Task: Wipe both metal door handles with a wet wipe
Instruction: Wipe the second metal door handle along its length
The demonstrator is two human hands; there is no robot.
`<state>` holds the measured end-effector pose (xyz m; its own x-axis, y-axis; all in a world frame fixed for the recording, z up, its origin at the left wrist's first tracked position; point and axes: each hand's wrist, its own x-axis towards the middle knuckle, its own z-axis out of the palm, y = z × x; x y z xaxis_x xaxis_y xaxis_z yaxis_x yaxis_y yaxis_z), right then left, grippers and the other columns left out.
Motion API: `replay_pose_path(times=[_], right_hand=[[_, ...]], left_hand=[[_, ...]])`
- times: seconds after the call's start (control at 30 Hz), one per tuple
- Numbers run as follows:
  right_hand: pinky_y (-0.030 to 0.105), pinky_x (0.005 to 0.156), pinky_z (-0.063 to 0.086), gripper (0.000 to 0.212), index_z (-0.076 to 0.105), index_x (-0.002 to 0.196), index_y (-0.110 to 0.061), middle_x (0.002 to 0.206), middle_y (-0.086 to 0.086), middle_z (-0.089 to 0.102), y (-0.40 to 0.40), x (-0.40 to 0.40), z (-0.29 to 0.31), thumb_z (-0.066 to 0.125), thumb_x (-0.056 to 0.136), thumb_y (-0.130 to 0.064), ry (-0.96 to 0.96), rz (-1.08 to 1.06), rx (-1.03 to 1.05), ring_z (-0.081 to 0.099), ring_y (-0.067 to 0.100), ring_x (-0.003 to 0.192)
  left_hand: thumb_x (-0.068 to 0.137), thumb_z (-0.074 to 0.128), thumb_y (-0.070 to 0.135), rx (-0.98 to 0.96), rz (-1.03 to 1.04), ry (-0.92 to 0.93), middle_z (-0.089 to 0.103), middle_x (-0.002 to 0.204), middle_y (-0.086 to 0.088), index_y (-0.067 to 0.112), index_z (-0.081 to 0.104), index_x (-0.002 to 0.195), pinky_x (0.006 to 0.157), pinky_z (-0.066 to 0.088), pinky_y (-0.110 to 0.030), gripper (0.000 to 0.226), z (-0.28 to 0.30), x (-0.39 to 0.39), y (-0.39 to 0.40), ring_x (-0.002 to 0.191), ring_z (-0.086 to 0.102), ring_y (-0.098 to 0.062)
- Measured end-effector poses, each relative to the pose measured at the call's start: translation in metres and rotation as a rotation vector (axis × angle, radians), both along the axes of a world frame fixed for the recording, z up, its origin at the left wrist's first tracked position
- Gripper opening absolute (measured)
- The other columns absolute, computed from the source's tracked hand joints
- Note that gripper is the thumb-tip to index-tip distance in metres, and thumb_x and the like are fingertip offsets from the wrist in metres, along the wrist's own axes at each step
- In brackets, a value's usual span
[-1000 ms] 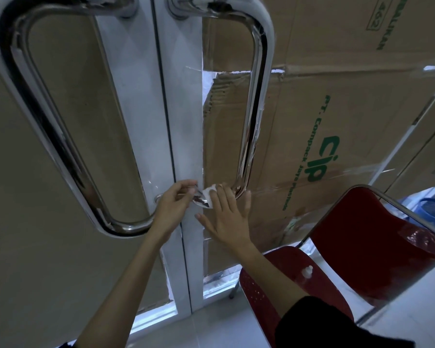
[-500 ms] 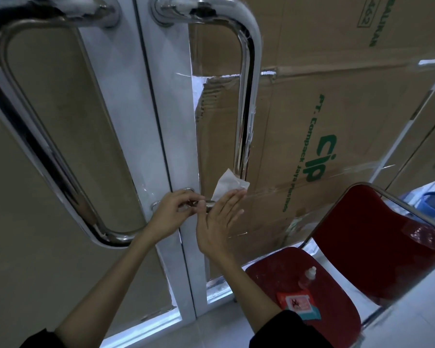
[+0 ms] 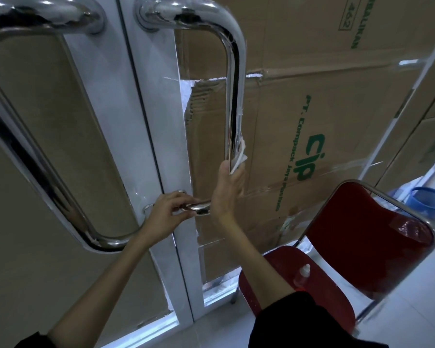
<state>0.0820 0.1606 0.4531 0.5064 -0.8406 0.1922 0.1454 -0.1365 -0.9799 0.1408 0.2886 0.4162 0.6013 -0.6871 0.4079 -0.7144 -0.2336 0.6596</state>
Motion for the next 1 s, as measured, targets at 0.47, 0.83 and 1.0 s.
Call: replay_pose_path(times=[0.47, 0.83, 1.0], right_hand=[[0.031, 0.091, 0.051, 0.085, 0.059, 0.109, -0.010, 0.081, -0.001, 0.065, -0.072, -0.015, 0.005, -0.002, 0.090, -0.066, -0.151, 0.563, 0.289, 0.061, 0.007, 0.077], [0.036, 0.098, 0.039, 0.121, 0.055, 0.128, -0.004, 0.105, 0.017, 0.064, -0.100, -0.008, 0.022, -0.017, 0.070, -0.081, 0.164, 0.976, 0.222, 0.056, 0.029, 0.108], [0.038, 0.096, 0.039, 0.110, 0.063, 0.119, -0.012, 0.097, 0.008, 0.070, -0.090, -0.011, 0.000, -0.012, 0.075, -0.080, 0.056, 0.959, 0.362, 0.059, 0.025, 0.102]], left_hand=[[0.080, 0.071, 0.003, 0.011, -0.001, 0.201, 0.073, 0.101, -0.004, 0.011, 0.073, 0.105, 0.075, 0.052, -0.021, 0.026, 0.011, -0.001, -0.021, 0.087, 0.068, -0.015], [0.069, 0.082, 0.011, 0.115, 0.075, 0.367, 0.069, 0.100, -0.007, 0.032, 0.067, 0.091, 0.080, 0.050, -0.034, 0.034, 0.025, 0.008, -0.026, 0.077, 0.055, -0.015], [0.071, 0.081, 0.011, 0.173, 0.060, 0.381, 0.069, 0.103, -0.009, 0.026, 0.068, 0.095, 0.082, 0.050, -0.028, 0.031, 0.027, 0.010, -0.027, 0.085, 0.058, -0.017]])
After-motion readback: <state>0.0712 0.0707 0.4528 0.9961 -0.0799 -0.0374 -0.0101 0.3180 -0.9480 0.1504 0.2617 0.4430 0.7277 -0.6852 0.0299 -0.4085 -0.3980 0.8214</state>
